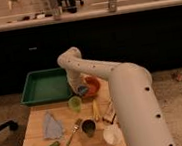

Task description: Wipe red bowl with sponge

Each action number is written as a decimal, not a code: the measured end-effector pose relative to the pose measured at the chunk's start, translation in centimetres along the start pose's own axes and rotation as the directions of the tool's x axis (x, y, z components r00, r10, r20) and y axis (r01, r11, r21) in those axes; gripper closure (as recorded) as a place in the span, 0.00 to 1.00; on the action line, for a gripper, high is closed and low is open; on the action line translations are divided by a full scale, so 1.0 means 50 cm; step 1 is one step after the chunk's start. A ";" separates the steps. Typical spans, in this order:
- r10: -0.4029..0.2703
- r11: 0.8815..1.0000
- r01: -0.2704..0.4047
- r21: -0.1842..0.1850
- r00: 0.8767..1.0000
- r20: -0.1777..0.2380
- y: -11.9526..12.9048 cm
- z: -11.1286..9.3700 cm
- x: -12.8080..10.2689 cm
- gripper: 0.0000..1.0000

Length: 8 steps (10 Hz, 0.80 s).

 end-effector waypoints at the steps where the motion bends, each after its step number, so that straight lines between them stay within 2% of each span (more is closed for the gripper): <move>1: 0.008 1.000 -0.008 -0.002 1.000 0.002 0.015 -0.002 0.001 1.00; 3: 0.032 0.999 -0.032 -0.004 0.999 0.004 0.068 -0.007 -0.009 1.00; 5: 0.050 0.999 -0.050 -0.005 0.999 -0.019 0.111 -0.036 -0.021 1.00; 7: 0.018 1.000 -0.019 -0.008 0.998 -0.061 0.099 -0.073 -0.034 1.00; 8: -0.008 1.000 0.007 -0.012 0.997 -0.075 0.078 -0.086 -0.043 1.00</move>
